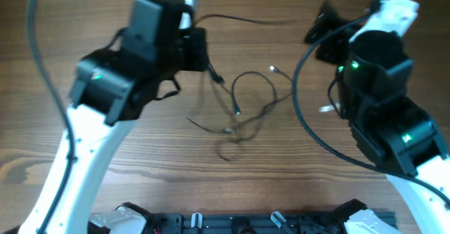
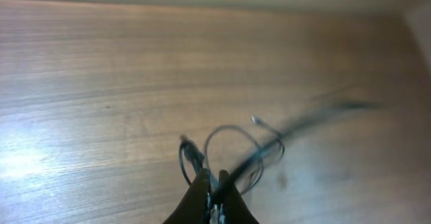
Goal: Untangle cables
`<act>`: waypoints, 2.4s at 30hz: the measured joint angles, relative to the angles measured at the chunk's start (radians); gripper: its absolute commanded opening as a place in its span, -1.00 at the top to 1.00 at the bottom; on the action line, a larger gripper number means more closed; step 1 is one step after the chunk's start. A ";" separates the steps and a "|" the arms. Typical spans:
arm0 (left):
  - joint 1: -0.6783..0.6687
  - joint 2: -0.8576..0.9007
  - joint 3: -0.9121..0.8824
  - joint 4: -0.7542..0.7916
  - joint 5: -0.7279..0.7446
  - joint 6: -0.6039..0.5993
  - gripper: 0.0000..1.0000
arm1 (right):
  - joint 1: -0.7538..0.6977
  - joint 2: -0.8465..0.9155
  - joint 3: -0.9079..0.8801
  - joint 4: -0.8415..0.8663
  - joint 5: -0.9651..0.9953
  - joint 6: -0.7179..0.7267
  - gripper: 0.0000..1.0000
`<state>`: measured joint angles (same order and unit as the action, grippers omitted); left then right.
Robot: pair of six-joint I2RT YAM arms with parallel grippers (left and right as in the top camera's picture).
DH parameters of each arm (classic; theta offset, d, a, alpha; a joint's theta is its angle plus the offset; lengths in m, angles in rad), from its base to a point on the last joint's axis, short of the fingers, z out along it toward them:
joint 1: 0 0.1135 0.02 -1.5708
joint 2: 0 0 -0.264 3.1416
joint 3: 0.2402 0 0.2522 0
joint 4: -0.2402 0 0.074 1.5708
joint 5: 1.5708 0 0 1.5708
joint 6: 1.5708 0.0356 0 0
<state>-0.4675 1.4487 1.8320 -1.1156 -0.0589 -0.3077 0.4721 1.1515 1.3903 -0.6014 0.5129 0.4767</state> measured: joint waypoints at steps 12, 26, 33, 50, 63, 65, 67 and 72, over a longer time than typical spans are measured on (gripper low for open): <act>0.245 -0.147 0.000 0.115 0.069 -0.230 0.92 | -0.002 0.291 0.000 -0.102 -0.766 -0.065 -0.99; 0.258 -0.150 0.000 0.309 0.182 -0.327 0.92 | 0.112 0.352 -0.003 0.394 -1.302 0.130 -0.99; 0.258 -0.077 0.000 0.354 0.131 -0.327 0.92 | 0.146 0.372 -0.003 0.401 -1.286 0.025 -0.99; 0.225 -0.096 0.000 0.332 0.117 -0.334 0.92 | 0.235 0.499 -0.008 0.583 -1.297 -0.257 -0.97; 0.224 -0.099 0.000 0.358 -0.198 -0.319 0.92 | 0.230 0.538 -0.010 0.768 -1.036 -0.051 -0.96; 0.224 -0.101 0.000 0.360 -0.189 -0.319 0.92 | 0.258 0.591 -0.010 0.807 -1.016 -0.042 -0.96; 0.224 -0.102 0.000 0.358 -0.178 -0.319 0.92 | 0.274 0.634 -0.010 0.835 -1.004 -0.020 -0.95; 0.224 -0.103 0.000 0.352 -0.152 -0.319 0.92 | 0.310 0.686 -0.010 0.908 -0.991 0.006 0.92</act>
<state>-0.2440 1.3453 1.8317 -0.7639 -0.2111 -0.6262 0.7822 1.8378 1.3804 0.3061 -0.4778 0.4824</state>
